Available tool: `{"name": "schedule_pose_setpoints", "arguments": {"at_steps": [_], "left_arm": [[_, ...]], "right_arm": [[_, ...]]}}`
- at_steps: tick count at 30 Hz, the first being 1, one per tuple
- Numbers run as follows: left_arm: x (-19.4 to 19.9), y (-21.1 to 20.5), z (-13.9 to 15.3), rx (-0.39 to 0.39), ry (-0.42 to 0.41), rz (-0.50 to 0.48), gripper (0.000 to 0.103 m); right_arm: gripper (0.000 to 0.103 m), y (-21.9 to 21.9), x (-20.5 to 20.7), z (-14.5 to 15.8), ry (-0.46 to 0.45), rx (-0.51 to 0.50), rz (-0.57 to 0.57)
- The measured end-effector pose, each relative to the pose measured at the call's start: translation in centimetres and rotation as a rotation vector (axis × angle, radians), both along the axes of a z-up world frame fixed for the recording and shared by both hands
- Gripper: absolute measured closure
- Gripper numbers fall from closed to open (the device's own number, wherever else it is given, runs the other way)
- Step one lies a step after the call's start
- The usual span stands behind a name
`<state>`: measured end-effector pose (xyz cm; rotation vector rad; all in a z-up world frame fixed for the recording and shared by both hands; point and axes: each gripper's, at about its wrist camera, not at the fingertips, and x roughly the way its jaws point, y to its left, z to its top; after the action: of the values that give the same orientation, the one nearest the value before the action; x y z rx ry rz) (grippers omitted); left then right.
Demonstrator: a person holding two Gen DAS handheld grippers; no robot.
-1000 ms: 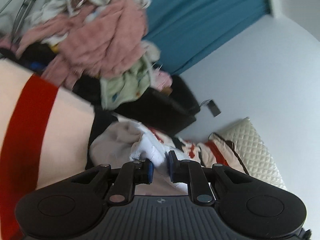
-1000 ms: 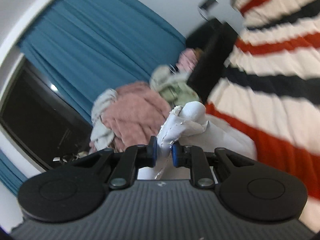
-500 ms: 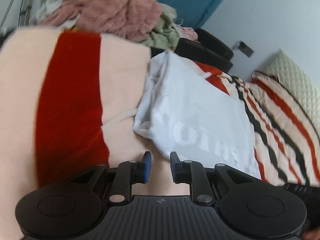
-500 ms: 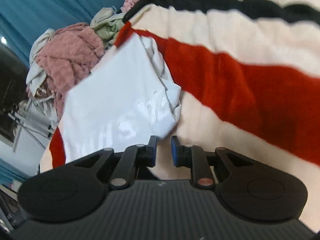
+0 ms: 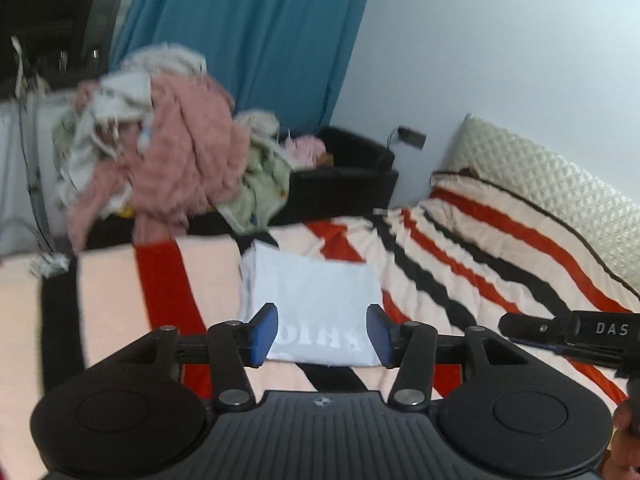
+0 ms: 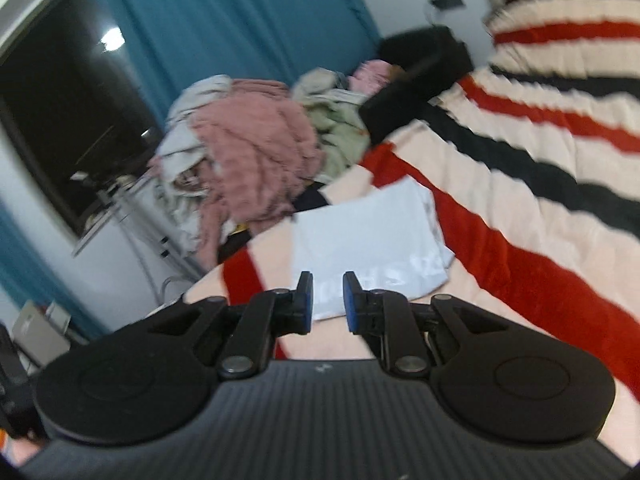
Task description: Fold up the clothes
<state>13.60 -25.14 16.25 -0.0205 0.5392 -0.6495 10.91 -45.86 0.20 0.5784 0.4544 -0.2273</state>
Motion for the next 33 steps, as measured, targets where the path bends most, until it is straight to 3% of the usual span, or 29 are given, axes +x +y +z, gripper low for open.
{"name": "schedule_pose_setpoints", "arguments": {"at_steps": [1, 2, 3, 5, 6, 9, 15, 20, 25, 33], "left_arm": [[-1.6, 0.7, 1.6, 0.002, -0.023, 0.003, 0.044], [-3.3, 1.5, 2.9, 0.007, -0.052, 0.005, 0.032], [-5.0, 2.3, 4.3, 0.010, -0.080, 0.007, 0.019], [-8.3, 3.9, 5.8, 0.004, -0.117, 0.010, 0.013], [-9.8, 4.6, 6.3, -0.003, -0.131, 0.011, 0.008], [-14.0, 6.5, 7.1, -0.020, -0.175, 0.011, 0.001], [-19.6, 8.9, 3.7, -0.036, -0.251, 0.035, 0.000], [-21.2, 9.2, -0.6, 0.019, -0.306, 0.057, 0.000], [-21.5, 9.6, -3.7, 0.023, -0.301, 0.075, 0.000], [-19.7, 11.2, -6.5, 0.020, -0.263, 0.129, 0.000]], "right_arm": [[0.079, 0.9, -1.1, 1.4, -0.017, -0.034, 0.005], [0.065, 1.8, -2.2, 2.5, -0.035, -0.075, 0.009], [0.037, 2.8, -3.4, 3.6, -0.052, -0.116, 0.013], [0.005, 4.4, -5.7, 4.8, -0.094, -0.167, 0.017], [0.000, 5.2, -6.9, 5.1, -0.119, -0.183, 0.018], [0.000, 7.2, -9.3, 5.2, -0.143, -0.215, 0.042], [0.000, 10.3, -12.6, 2.2, -0.185, -0.271, 0.040], [0.000, 11.8, -13.7, -1.1, -0.211, -0.321, 0.018], [0.000, 12.8, -13.8, -4.4, -0.217, -0.388, 0.007], [0.000, 13.8, -12.6, -7.5, -0.191, -0.405, 0.025]]}}
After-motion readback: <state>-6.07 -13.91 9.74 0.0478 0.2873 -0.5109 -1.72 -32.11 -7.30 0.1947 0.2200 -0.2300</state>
